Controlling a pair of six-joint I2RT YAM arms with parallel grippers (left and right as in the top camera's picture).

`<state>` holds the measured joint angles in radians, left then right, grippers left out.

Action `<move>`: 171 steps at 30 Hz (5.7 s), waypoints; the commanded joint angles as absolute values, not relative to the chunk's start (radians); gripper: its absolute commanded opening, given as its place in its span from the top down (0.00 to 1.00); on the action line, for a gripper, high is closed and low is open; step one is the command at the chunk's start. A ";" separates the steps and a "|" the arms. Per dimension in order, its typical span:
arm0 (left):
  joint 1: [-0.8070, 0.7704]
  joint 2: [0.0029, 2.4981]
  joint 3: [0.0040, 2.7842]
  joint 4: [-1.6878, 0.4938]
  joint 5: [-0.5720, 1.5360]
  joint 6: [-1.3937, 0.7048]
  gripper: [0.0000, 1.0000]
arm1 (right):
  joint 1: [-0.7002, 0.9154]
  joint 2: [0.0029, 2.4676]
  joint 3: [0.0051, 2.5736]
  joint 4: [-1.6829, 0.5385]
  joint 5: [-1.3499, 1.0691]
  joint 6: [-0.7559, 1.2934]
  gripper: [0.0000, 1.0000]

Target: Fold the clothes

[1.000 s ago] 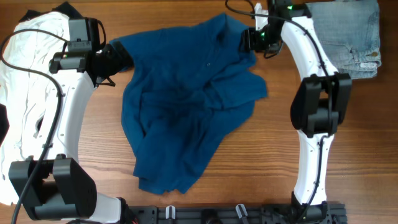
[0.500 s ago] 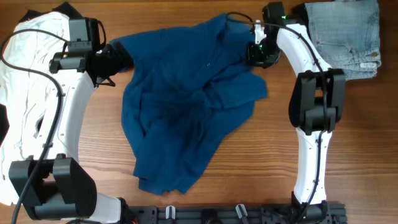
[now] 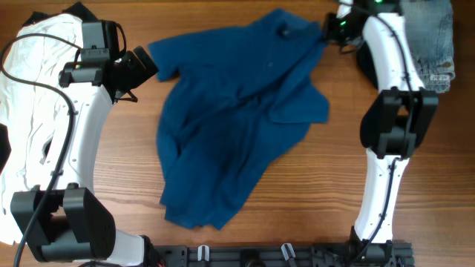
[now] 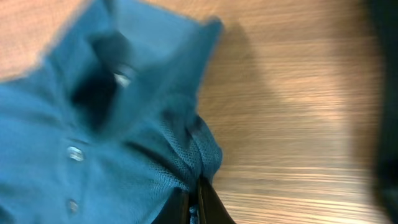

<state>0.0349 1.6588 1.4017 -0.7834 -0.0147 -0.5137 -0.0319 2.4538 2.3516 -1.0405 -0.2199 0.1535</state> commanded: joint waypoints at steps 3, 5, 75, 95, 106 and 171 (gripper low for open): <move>0.036 1.670 1.406 -0.775 -0.027 -0.502 0.00 | -0.083 2.440 2.493 -1.130 -0.192 0.156 0.16; 0.036 1.670 1.406 -0.775 -0.027 -0.502 0.00 | -0.081 2.419 2.493 -1.196 -0.192 0.156 0.06; -0.153 1.781 1.406 -0.939 0.202 -0.414 0.00 | -0.202 2.107 1.987 -1.364 -0.009 0.235 0.74; -0.412 2.110 1.406 -0.779 0.354 -0.457 0.07 | -0.200 2.107 1.987 -1.301 -0.076 0.184 0.58; -0.266 2.027 1.495 -0.803 0.292 -0.456 0.96 | -0.173 2.107 1.987 -1.285 -0.113 0.183 0.59; -0.227 1.921 1.326 -0.957 0.190 -0.641 0.16 | -0.039 2.107 1.987 -1.166 -0.113 0.157 0.47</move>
<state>-0.2325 1.8843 1.3396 -0.9756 0.1818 -0.6277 -0.0364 2.1117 1.9774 -1.1690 -0.1043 0.1768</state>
